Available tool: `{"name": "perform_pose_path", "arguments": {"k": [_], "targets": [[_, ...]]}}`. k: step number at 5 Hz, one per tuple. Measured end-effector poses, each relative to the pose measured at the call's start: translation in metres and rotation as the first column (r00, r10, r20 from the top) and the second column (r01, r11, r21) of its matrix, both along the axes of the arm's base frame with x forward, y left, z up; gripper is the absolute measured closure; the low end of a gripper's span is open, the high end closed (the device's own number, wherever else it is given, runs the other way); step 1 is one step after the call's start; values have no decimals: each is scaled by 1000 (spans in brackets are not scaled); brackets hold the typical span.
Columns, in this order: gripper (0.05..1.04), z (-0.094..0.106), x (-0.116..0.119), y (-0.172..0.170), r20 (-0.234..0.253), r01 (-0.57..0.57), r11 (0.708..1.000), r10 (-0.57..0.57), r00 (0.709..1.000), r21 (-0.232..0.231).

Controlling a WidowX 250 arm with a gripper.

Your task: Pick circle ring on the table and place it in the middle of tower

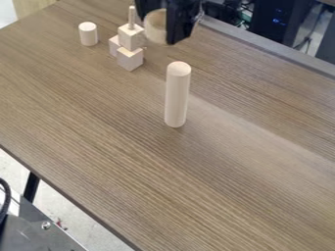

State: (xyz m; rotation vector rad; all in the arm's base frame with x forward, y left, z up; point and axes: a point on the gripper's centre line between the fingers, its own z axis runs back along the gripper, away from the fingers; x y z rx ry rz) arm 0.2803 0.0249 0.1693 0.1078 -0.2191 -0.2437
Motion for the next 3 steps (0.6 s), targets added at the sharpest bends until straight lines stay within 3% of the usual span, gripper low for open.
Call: {"name": "perform_pose_path", "arguments": {"k": [2, 3], "targets": [[315, -39, 16, -3, -115, -1, 1000, -2, 993, -21], [315, -44, 20, -8, -120, 14, 1000, -16, 993, -17]]}}
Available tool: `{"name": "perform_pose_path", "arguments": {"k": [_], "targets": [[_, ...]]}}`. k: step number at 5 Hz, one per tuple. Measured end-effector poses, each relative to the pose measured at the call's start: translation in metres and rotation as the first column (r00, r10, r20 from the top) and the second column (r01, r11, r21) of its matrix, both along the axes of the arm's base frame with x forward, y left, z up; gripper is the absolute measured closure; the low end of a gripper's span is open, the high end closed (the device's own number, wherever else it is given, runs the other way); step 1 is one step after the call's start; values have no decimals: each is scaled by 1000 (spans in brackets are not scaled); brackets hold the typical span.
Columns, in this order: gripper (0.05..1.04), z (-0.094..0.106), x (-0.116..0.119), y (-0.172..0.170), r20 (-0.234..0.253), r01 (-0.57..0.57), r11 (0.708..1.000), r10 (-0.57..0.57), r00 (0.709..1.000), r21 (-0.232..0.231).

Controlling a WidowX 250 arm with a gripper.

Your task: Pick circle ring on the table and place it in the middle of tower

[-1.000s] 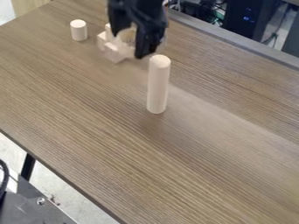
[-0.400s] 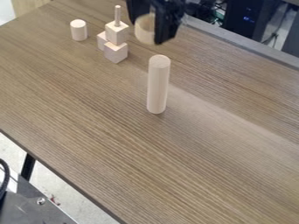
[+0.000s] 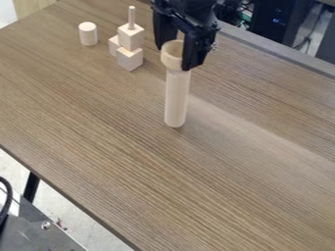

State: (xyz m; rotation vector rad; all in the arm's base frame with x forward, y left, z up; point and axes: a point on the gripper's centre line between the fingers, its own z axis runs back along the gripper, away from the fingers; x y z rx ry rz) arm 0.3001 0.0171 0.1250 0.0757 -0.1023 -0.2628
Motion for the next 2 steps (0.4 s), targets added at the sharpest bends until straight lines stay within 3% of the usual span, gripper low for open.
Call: {"name": "perform_pose_path", "arguments": {"k": [2], "targets": [[315, 0, 1, -1, 6, -2, 1000, 2, 1000, -2]]}}
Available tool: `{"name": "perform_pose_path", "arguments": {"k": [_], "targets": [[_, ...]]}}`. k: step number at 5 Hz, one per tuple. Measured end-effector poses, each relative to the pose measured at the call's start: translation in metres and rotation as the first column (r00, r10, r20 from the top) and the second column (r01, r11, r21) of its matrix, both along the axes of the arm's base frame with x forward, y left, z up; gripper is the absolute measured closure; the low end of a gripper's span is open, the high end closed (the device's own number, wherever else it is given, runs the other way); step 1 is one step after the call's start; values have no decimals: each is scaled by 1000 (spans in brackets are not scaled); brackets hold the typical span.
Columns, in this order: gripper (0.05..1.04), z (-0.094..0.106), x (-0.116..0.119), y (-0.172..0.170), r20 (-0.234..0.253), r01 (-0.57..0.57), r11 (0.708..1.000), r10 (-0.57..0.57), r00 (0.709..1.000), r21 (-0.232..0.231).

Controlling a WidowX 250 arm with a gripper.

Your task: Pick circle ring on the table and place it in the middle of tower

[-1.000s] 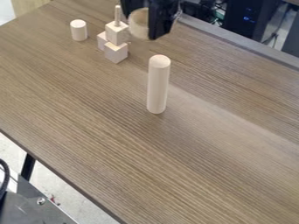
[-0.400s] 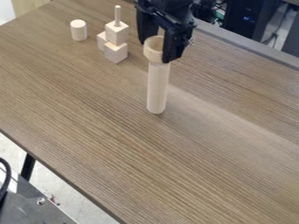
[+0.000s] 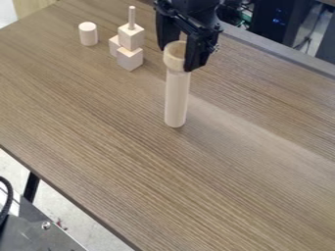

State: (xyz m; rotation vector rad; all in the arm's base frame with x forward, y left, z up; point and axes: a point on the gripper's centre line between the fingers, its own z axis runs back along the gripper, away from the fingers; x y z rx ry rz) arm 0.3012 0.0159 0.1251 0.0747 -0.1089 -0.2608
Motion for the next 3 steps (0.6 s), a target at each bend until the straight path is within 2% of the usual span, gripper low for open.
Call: {"name": "perform_pose_path", "arguments": {"k": [3], "targets": [[315, 0, 1, 2, 10, -5, 1000, 5, 1000, 9]]}}
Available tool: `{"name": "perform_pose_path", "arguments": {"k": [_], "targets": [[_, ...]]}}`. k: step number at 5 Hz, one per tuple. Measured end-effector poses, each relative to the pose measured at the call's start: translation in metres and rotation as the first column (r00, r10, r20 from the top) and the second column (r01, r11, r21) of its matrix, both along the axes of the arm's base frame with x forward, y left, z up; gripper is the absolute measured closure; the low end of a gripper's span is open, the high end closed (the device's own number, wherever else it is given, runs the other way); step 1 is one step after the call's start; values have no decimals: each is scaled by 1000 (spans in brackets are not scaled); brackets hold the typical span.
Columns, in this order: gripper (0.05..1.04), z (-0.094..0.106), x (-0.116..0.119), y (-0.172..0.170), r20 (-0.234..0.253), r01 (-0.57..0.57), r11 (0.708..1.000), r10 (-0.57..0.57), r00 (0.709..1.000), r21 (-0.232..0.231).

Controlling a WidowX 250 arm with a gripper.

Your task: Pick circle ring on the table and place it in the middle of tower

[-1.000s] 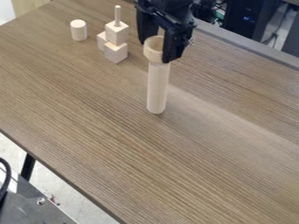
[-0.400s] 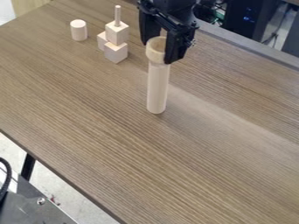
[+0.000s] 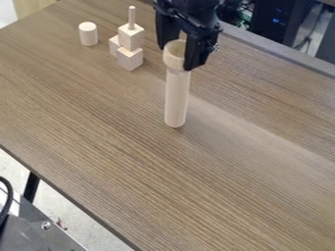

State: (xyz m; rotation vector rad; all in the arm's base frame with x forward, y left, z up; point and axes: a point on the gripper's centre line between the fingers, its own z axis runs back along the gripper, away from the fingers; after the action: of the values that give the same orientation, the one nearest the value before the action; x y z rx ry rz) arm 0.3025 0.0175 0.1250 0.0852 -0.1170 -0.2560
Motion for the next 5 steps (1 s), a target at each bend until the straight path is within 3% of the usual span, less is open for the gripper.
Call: {"name": "perform_pose_path", "arguments": {"k": [5], "targets": [[315, -10, -4, -2, -21, -2, 1000, 2, 1000, 2]]}}
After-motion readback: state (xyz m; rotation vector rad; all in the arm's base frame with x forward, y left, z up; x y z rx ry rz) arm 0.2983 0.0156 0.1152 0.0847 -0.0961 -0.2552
